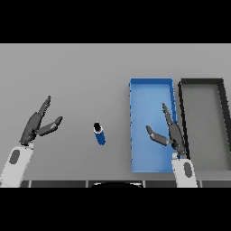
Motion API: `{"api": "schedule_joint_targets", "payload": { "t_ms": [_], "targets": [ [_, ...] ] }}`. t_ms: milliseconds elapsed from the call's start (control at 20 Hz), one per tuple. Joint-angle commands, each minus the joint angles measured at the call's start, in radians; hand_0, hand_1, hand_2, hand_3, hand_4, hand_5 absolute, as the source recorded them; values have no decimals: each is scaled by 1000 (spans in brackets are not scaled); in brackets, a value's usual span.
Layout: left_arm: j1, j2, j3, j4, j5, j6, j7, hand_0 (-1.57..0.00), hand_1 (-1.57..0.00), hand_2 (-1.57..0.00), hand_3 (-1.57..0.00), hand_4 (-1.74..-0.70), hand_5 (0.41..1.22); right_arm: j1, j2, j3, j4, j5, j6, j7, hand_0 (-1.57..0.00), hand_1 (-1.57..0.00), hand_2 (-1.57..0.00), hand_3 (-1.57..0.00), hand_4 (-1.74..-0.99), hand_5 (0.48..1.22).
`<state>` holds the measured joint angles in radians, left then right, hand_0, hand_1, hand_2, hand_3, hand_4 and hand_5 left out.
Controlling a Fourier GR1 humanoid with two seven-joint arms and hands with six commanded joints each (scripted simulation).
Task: Pick up the blue pipe and place it into the blue bin.
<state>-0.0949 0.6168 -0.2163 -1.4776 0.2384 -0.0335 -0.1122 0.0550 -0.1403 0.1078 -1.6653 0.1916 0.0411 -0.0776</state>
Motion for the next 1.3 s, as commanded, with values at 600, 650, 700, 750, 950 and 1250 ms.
{"api": "schedule_joint_targets", "payload": {
  "t_ms": [600, 650, 700, 750, 950, 1250],
  "targets": [
    [78, 73, -178, -226, -24, -182, 110, 1, 1, 1, 1, -1031, 496, -13, 7, 18, -38, 0, 11, 63, 1, 1, 1, 1, -1229, 576],
    [84, 69, -198, -241, -29, -194, 109, 1, 1, 1, 1, -1047, 483, 0, 9, 22, -35, 4, 10, 49, 1, 1, 1, 1, -1228, 573],
    [96, 65, -218, -248, -53, -195, 106, 1, 1, 1, 1, -1061, 474, 6, -4, 16, -35, 6, 12, 43, 1, 1, 1, 1, -1223, 572],
    [88, 53, -241, -248, -78, -199, 103, 1, 1, 1, 1, -1075, 472, 3, -3, 14, -27, 5, 12, 40, 1, 1, 1, 1, -1219, 572],
    [41, -20, -294, -212, -123, -202, 111, 1, 1, 1, 1, -1123, 470, -3, -4, 16, -26, 5, 17, 49, 1, 1, 1, 1, -1210, 570],
    [-13, -165, -334, -102, -180, -149, 85, 1, 1, 1, 1, -1131, 488, 18, 10, 16, -35, -5, 15, 30, 1, 1, 1, 1, -1206, 554]
  ]
}}
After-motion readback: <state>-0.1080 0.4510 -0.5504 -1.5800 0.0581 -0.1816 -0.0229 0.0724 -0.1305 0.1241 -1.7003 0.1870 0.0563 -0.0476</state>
